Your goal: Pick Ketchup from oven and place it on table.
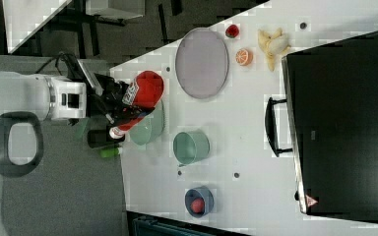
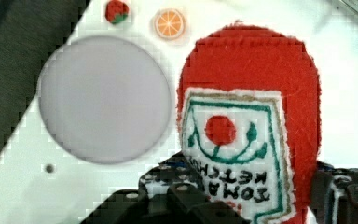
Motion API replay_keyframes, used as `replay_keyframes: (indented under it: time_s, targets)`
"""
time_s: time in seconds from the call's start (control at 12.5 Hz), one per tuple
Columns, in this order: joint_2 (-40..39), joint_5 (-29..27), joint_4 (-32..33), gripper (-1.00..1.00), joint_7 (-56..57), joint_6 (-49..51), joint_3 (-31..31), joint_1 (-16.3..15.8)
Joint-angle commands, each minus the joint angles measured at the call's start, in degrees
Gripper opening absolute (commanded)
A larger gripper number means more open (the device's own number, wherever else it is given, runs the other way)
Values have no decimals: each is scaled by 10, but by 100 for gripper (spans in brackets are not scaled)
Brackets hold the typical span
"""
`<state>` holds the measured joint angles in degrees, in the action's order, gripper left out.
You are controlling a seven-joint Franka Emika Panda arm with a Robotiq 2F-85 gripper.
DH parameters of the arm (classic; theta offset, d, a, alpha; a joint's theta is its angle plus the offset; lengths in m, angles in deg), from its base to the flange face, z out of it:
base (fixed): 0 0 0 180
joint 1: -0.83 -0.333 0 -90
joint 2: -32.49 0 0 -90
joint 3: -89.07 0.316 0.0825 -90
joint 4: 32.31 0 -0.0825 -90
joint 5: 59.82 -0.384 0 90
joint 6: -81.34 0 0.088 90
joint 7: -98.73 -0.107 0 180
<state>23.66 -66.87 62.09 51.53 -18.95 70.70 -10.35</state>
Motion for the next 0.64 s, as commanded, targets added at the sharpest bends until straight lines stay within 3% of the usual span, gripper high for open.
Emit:
replay_keyframes:
  time_s: [0.08, 0.64]
  targets:
    - [4, 18, 30, 27, -3, -8, 13, -16]
    - [-1, 33, 221, 27, -3, -174, 29, -33]
